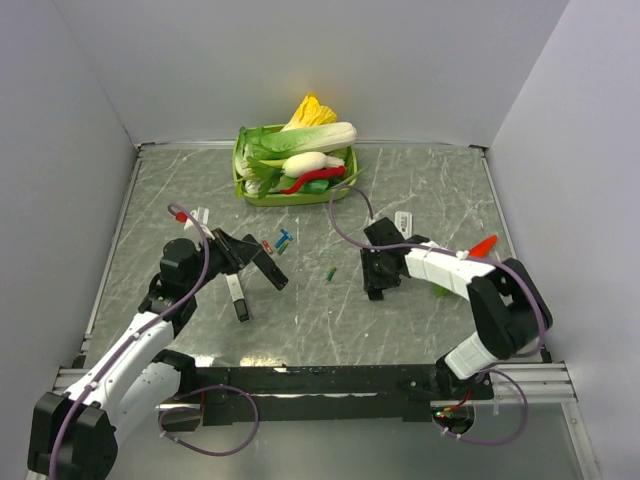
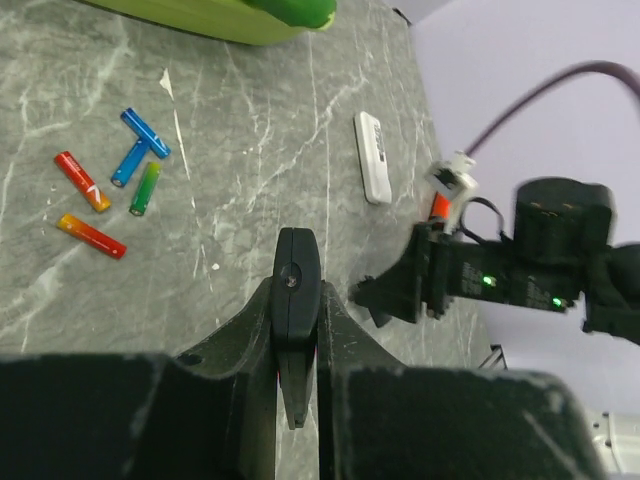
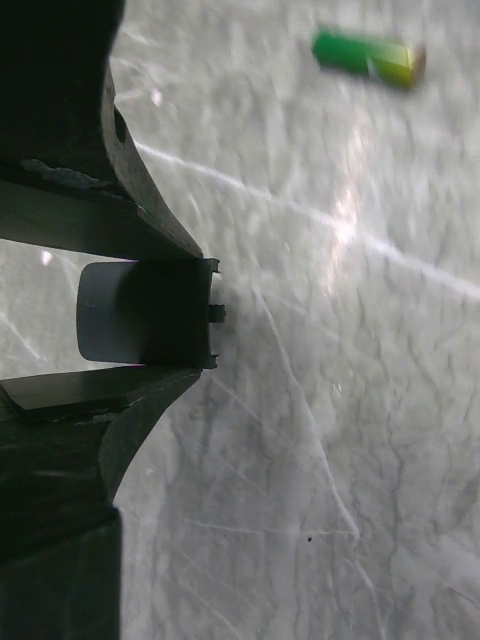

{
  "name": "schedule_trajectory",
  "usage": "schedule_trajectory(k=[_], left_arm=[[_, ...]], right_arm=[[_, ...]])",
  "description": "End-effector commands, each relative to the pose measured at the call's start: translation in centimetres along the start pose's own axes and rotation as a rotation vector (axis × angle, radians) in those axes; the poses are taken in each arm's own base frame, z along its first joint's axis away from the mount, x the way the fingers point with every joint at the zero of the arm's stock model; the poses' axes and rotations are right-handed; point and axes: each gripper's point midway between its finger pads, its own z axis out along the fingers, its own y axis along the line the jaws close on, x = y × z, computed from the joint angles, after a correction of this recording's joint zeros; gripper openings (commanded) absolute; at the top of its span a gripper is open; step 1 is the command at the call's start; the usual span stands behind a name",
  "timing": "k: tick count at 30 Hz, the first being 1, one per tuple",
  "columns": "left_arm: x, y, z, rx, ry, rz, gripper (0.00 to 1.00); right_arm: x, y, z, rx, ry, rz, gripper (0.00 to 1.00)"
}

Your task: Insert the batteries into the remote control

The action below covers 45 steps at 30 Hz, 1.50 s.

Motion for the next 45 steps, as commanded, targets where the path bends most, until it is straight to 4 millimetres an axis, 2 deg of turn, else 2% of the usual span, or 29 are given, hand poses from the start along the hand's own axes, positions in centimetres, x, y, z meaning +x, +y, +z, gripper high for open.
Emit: schedule_trajectory(k=[1, 3, 6, 7, 9, 10, 12, 15, 17, 18, 20, 21, 23, 24, 26, 28, 29, 30, 31, 33, 35, 36, 37, 38, 39, 40, 42, 43, 45], left_arm=[[-1.0, -1.8, 0.1, 0.094, -0.018, 0.089, 0.01], [-0.8, -1.7, 0.2, 0.095, -0.011, 0.101, 0.01], [-0.6, -1.4, 0.3, 0.089, 0.0, 0.117, 0.01], [-0.6, -1.3, 0.4, 0.086, 0.003, 0.12, 0.01], [-0.4, -1.2, 0.4, 0.086, 0.007, 0.131, 0.01], [-0.4, -1.2, 0.4, 0.086, 0.009, 0.135, 0.01], [-0.3, -1.1, 0.5, 0.089, 0.013, 0.147, 0.01], [-0.3, -1.6, 0.4, 0.112, 0.018, 0.163, 0.01], [-0.3, -1.9, 0.4, 0.126, 0.022, 0.166, 0.01], [-0.4, -2.2, 0.4, 0.137, 0.024, 0.168, 0.01], [-0.4, -2.6, 0.3, 0.157, 0.022, 0.172, 0.01], [-0.4, -2.9, 0.2, 0.17, 0.022, 0.176, 0.01], [-0.5, -3.4, 0.0, 0.196, 0.014, 0.184, 0.01], [-0.4, -3.5, -0.3, 0.205, 0.011, 0.187, 0.01], [-0.3, -3.8, -0.5, 0.229, 0.008, 0.194, 0.01], [-0.1, -3.9, -1.0, 0.24, 0.005, 0.203, 0.01], [-0.1, -3.9, -1.1, 0.242, -0.001, 0.218, 0.01], [-0.2, -4.0, -1.5, 0.243, -0.013, 0.227, 0.01], [-0.3, -3.9, -1.7, 0.24, -0.022, 0.236, 0.01], [-0.9, -3.7, -2.2, 0.221, -0.078, 0.254, 0.01], [-2.0, -3.1, -2.6, 0.179, -0.152, 0.254, 0.01], [-2.4, -2.8, -2.7, 0.156, -0.176, 0.25, 0.01], [-2.5, -2.3, -2.8, 0.128, -0.184, 0.252, 0.01], [-3.2, -2.0, -3.0, 0.102, -0.223, 0.256, 0.01], [-3.5, -1.8, -3.1, 0.085, -0.235, 0.259, 0.01], [-3.4, -1.2, -3.1, 0.054, -0.231, 0.259, 0.01], [-4.1, -0.5, -3.4, 0.007, -0.265, 0.251, 0.01], [-4.1, -0.4, -3.4, -0.002, -0.269, 0.245, 0.01], [-4.2, -0.4, -3.5, 0.002, -0.279, 0.24, 0.01]], right_arm=[[-0.7, -0.6, 1.7, 0.058, 0.006, 0.076, 0.38], [-0.2, -0.7, 2.3, 0.064, 0.022, 0.093, 0.41], [0.3, -0.9, 2.5, 0.07, 0.023, 0.111, 0.53], [0.2, -1.0, 2.4, 0.071, 0.019, 0.113, 0.64], [0.0, -1.0, 1.5, 0.069, -0.006, 0.114, 0.75], [-0.7, -0.9, 0.6, 0.06, -0.038, 0.116, 0.87], [-1.5, -0.9, -0.5, 0.058, -0.073, 0.111, 0.99], [-3.7, 0.1, -3.5, -0.002, -0.183, 0.107, 1.0], [-5.7, 1.2, -6.4, -0.073, -0.298, 0.103, 1.0], [-6.9, 1.8, -8.4, -0.12, -0.375, 0.097, 1.0], [-8.4, 2.6, -10.9, -0.183, -0.479, 0.095, 0.99], [-9.6, 3.2, -13.5, -0.233, -0.571, 0.106, 1.0], [-9.8, 4.1, -15.0, -0.305, -0.651, 0.029, 1.0], [-10.4, 4.3, -16.7, -0.338, -0.734, 0.027, 0.99], [-9.9, 3.7, -16.4, -0.337, -0.747, 0.07, 1.0], [-9.6, 3.2, -15.8, -0.289, -0.679, 0.101, 1.0], [-9.4, 3.5, -15.5, -0.29, -0.639, 0.109, 0.98], [-8.9, 3.7, -14.0, -0.269, -0.567, 0.122, 0.96], [-8.8, 4.0, -14.0, -0.262, -0.529, 0.162, 0.94], [-8.2, 4.7, -12.3, -0.239, -0.46, 0.177, 0.87], [-7.9, 5.2, -11.4, -0.209, -0.392, 0.236, 0.81], [-7.5, 5.5, -9.7, -0.182, -0.329, 0.263, 0.8], [-8.1, 5.8, -9.7, -0.164, -0.325, 0.272, 0.79], [-7.8, 6.0, -9.2, -0.142, -0.295, 0.272, 0.76], [-7.2, 6.7, -7.7, -0.116, -0.245, 0.268, 0.76], [-7.9, 7.3, -7.8, -0.116, -0.249, 0.273, 0.75], [-7.3, 7.9, -6.1, -0.078, -0.185, 0.277, 0.72], [-7.8, 8.5, -5.9, -0.084, -0.181, 0.28, 0.71], [-7.5, 8.8, -4.6, -0.059, -0.136, 0.297, 0.68]])
